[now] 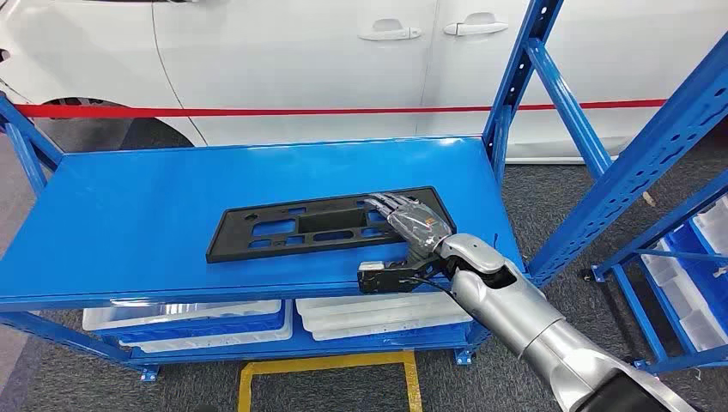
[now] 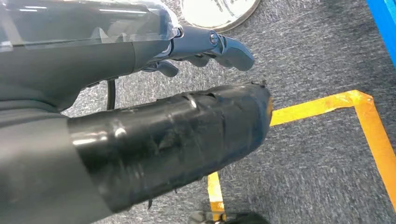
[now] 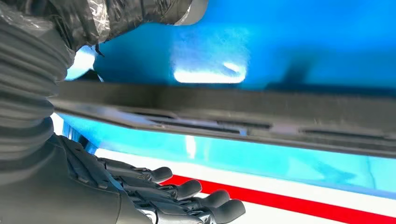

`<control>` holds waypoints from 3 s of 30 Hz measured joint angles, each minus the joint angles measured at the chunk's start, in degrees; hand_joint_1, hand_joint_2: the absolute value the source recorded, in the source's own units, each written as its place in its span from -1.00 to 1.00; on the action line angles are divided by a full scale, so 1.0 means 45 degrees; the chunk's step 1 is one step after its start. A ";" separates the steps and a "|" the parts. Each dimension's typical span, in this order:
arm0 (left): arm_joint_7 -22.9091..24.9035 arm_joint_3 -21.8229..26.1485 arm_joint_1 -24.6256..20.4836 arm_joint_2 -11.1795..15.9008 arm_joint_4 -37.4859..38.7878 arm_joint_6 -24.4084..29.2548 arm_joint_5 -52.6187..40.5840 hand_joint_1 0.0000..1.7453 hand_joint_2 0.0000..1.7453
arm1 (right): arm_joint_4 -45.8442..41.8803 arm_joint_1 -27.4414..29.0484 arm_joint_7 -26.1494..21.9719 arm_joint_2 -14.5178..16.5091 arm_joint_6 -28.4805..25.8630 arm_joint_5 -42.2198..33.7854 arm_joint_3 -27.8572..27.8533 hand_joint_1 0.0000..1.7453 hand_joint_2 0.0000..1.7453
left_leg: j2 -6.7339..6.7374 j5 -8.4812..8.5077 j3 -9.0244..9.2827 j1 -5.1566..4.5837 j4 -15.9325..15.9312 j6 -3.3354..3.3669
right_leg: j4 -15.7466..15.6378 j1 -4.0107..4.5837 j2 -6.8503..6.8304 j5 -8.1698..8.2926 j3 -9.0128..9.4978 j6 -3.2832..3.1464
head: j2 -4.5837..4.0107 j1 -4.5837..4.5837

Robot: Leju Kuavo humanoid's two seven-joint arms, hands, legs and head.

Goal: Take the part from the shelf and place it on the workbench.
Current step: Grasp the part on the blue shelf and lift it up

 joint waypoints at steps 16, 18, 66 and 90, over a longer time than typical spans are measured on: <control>0.0005 -0.0004 0.0020 0.0039 0.0000 -0.0004 -0.0006 -1.00 -1.00 | -0.0350 0.0101 -0.0010 -0.0049 0.0059 0.0181 -0.0496 -1.00 1.00 | 0.0005 0.1993 0.1756 -0.0022 -0.3946 0.0684 | 0.3487 -0.0031 0.0030 -0.1743 -0.1544 0.0646 | 0.0000 0.0044; 0.0004 -0.0004 0.0018 0.0039 0.0000 -0.0005 -0.0005 -1.00 -1.00 | -0.0250 0.0176 -0.0010 -0.0051 0.0040 0.0311 -0.0515 -1.00 1.00 | -0.0013 0.1971 0.1756 -0.0025 -0.3902 0.0675 | 0.3235 -0.0052 0.0028 -0.1310 -0.1446 0.0640 | 0.0000 0.0045; 0.0029 -0.0029 0.0033 0.0024 0.0000 0.0049 -0.0044 -1.00 -1.00 | 0.1955 0.0581 -0.0189 0.0126 -0.1552 0.1738 -0.2379 0.68 1.00 | -0.0025 0.1337 0.1310 -0.0064 -0.2443 0.0120 | 0.0052 0.0002 -0.0046 -0.0024 0.0065 0.0063 | 0.0000 0.0015; 0.0011 -0.0033 0.0056 -0.0075 0.0000 0.0159 -0.0038 -1.00 -1.00 | -0.1753 0.2244 0.1488 0.0617 -0.4881 0.6788 -0.3112 1.00 1.00 | -0.0020 0.0750 0.1164 -0.0099 -0.2264 0.0154 | -0.0013 -0.0030 -0.0018 -0.0028 0.0014 0.0054 | 0.0000 0.0021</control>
